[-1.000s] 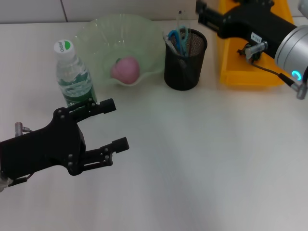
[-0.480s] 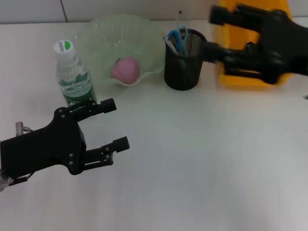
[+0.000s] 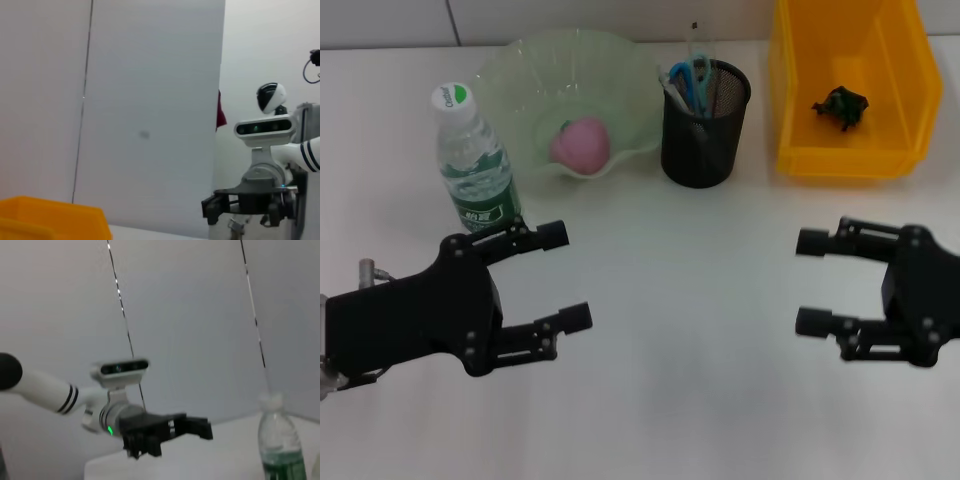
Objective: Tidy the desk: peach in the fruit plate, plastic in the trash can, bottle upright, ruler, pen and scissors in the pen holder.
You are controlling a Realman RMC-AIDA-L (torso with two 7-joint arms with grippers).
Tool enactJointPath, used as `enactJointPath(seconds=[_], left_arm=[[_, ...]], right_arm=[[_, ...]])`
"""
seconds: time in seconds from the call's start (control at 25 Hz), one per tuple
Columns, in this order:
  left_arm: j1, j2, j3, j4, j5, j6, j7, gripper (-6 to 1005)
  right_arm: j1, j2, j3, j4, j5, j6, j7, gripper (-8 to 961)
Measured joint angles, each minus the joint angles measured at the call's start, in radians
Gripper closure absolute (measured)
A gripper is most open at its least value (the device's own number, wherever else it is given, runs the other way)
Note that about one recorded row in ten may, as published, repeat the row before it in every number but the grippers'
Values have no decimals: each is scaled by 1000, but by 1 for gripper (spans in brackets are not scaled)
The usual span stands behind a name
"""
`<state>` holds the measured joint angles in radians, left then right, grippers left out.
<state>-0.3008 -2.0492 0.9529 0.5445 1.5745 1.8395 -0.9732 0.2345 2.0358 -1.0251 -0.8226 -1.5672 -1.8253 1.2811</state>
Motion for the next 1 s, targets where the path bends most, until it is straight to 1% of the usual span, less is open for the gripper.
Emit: enactJointPath(seconds=[0.12,0.2,0.52,1.0], left_arm=[[-18,0,-1,0,46,-1,-13,190],[-24,-3,-4,0,61,-3,-14,190],[-37,-10,1,-9,76,-18,-17,190],[-55,-12,8,-9,87,-31,-47,190]], right_arm=[[-7,11,0,8,-50,12,-22,177],[-7,12,0,14,-57,16,-27,177],[-4,15,-1,61,-87,43,-45,177],[0,15,-1,68,-99,45,-49,177]])
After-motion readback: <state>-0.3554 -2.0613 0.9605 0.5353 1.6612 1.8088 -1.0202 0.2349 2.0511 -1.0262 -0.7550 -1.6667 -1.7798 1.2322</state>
